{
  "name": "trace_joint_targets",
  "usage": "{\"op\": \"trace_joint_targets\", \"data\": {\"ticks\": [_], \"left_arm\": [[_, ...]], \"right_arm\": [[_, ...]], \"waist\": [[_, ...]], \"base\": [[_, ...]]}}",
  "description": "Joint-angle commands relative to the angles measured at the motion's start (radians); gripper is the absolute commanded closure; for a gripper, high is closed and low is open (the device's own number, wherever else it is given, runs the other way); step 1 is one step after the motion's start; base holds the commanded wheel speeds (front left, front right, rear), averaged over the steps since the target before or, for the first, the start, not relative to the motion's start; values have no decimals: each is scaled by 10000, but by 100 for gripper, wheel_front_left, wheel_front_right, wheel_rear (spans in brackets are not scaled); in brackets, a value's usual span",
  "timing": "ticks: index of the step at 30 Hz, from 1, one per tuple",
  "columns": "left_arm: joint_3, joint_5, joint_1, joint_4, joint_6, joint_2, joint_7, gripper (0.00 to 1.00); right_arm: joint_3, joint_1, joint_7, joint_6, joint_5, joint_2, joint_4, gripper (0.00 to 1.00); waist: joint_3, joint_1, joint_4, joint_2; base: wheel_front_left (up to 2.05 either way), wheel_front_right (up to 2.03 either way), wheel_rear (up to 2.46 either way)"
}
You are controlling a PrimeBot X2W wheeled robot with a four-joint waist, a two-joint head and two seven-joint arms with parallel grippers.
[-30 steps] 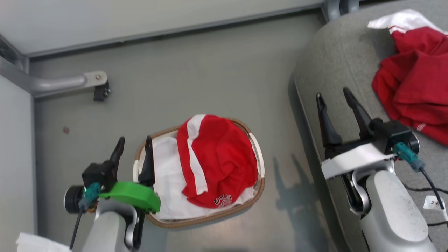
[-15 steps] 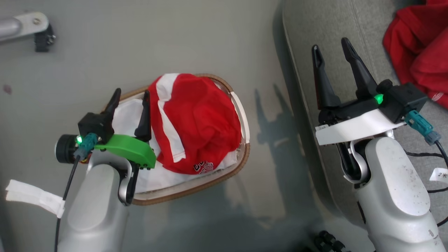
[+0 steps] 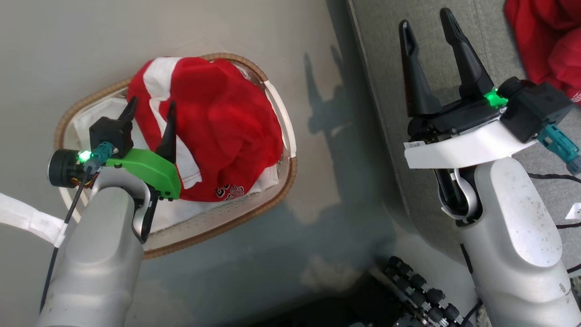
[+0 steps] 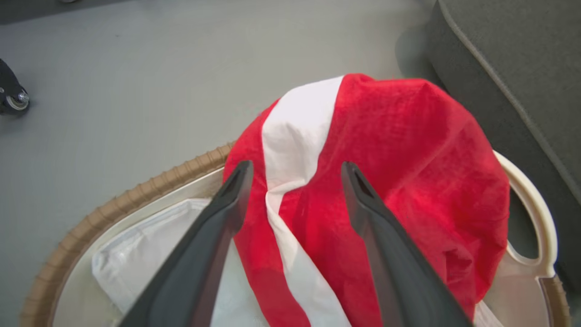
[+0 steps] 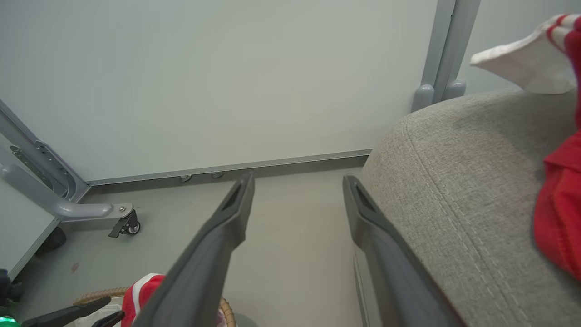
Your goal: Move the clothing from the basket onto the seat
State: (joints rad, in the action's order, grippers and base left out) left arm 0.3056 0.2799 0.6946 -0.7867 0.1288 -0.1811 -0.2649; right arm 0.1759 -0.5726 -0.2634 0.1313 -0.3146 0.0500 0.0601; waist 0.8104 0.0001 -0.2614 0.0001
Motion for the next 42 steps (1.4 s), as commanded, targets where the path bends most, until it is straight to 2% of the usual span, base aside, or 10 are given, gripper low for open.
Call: {"op": "trace_joint_targets", "data": {"ticks": [1, 10, 24, 25, 26, 27, 35, 42], "left_arm": [[-7, 6, 265, -177, 30, -148, 10, 0], [-168, -158, 863, -1610, 30, -343, 8, 0], [490, 122, 1808, -3635, 31, 77, 95, 0], [566, 197, 1855, -3757, 31, 108, 128, 13], [652, 296, 1889, -3881, 31, 176, 146, 66], [731, 427, 1899, -3965, 31, 228, 136, 100], [1407, 1415, 1409, -3782, 31, 95, 57, 100], [1709, 2293, 408, -2786, 31, 299, -9, 100]], "right_arm": [[31, -177, -19, -10, -62, 17, -104, 0], [157, -340, -19, -10, -469, 20, -407, 0], [27, -107, -19, -10, -330, 20, -338, 0], [35, -110, -19, -10, -338, 21, -330, 0], [44, -100, -19, -10, -338, 21, -314, 0], [59, -90, -19, -10, -333, 21, -291, 0], [201, -277, -19, -10, -313, 23, -11, 0], [87, 127, -19, -10, 145, 27, 419, 0]], "waist": [[588, -1, -381, -1], [1169, -1, -659, -1], [1286, -1, -569, -1], [1266, -1, -574, -1], [1227, -1, -574, -1], [1181, -1, -583, -1], [620, -1, -783, -1], [-685, -1, -354, -1]], "base": [[0, 0, 0], [0, 0, 0], [0, 0, 0], [0, 0, 0], [0, 0, 0], [0, 0, 0], [0, 0, 0], [0, 0, 0]]}}
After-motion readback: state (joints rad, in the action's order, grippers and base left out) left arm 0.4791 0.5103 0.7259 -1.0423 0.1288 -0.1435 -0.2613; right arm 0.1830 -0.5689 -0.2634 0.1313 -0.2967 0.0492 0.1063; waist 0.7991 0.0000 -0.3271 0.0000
